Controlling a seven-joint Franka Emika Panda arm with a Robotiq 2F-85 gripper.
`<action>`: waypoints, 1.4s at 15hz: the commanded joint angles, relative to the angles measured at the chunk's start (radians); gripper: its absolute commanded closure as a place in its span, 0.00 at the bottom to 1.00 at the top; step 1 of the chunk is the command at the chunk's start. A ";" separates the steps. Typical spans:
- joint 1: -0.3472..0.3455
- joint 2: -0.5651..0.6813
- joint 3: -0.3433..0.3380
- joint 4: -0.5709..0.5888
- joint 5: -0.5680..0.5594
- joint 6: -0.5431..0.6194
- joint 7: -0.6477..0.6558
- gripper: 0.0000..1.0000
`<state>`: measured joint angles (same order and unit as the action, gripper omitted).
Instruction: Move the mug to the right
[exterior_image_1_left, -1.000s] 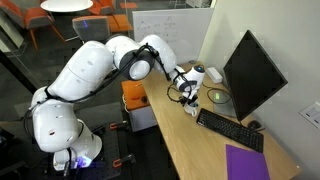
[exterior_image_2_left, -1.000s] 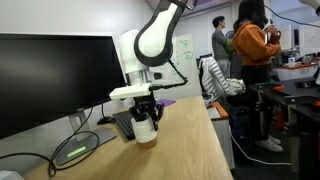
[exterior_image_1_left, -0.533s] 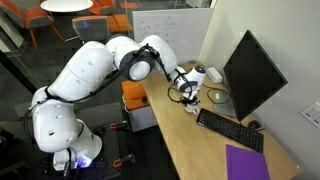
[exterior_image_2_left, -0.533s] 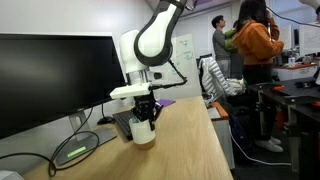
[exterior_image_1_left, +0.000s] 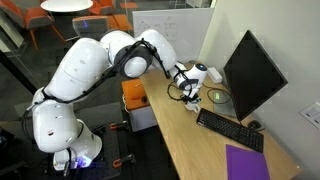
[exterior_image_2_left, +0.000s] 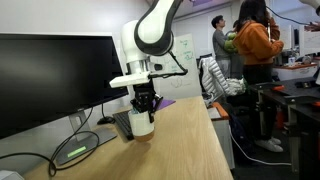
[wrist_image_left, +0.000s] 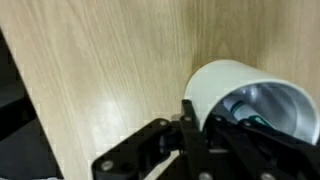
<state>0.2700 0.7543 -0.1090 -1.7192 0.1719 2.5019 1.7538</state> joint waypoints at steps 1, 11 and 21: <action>-0.045 -0.146 0.026 -0.180 0.039 0.056 -0.037 0.97; -0.165 -0.351 -0.024 -0.572 0.063 0.251 -0.073 0.97; -0.179 -0.305 -0.087 -0.623 0.041 0.323 -0.054 0.97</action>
<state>0.0753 0.4470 -0.1763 -2.3368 0.2069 2.7961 1.7076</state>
